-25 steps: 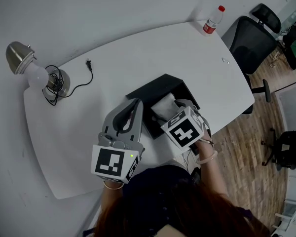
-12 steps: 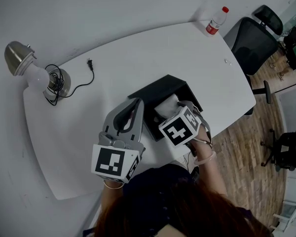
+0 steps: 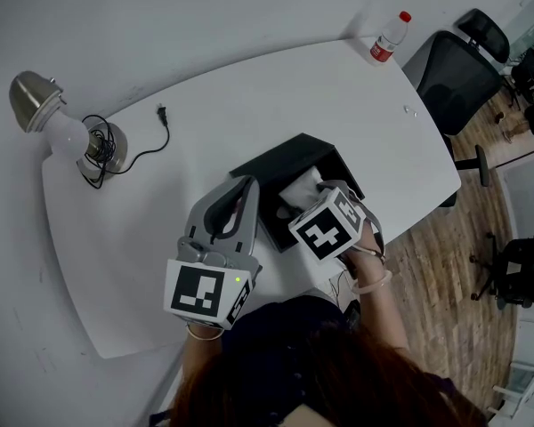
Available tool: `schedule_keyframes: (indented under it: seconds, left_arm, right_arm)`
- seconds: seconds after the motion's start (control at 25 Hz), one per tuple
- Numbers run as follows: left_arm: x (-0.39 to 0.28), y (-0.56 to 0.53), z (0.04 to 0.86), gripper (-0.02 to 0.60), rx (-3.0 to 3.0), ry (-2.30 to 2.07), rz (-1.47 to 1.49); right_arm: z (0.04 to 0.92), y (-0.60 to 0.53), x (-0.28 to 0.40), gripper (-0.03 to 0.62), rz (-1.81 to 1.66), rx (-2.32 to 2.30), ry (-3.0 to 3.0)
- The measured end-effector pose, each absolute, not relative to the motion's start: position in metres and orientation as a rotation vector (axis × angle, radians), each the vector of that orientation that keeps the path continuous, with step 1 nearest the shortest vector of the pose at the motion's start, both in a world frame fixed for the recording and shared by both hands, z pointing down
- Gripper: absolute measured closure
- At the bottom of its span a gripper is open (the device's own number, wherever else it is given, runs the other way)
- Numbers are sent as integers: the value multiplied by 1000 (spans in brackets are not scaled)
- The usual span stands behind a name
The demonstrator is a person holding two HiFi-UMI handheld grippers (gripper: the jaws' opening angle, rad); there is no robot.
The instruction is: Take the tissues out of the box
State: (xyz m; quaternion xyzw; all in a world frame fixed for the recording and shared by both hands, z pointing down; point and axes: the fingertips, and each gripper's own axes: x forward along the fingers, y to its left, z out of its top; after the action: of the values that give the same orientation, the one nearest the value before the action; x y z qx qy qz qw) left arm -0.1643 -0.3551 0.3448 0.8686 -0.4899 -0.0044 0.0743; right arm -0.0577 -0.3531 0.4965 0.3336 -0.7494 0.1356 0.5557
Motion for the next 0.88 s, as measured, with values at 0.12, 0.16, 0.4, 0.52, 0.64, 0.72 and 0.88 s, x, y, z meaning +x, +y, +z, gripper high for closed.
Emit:
schedule_keyframes:
  seconds: [0.12, 0.16, 0.4, 0.52, 0.64, 0.72, 0.88]
  left_arm:
    - [-165, -352, 343, 555, 2606, -1483, -12]
    - [-165, -351, 343, 555, 2606, -1486, -11]
    - [-167, -343, 341, 555, 2600, -1510, -7]
    - [-166, -338, 340, 555, 2601, -1515, -3]
    - [-164, -331, 339, 555, 2607, -1517, -2]
    - [-163, -326, 336, 555, 2613, -1520, -3]
    - [-161, -316, 332, 555, 2623, -1528, -4]
  right_arm:
    - [494, -353, -58, 323, 310, 798, -1784]
    - [494, -353, -58, 324, 311, 802, -1790]
    - [487, -348, -62, 326, 310, 813, -1843]
    - [479, -346, -64, 327, 302, 829, -1879]
    - [472, -343, -66, 327, 306, 841, -1920]
    - [467, -341, -65, 327, 306, 859, -1944]
    - [459, -340, -64, 327, 288, 906, -1984]
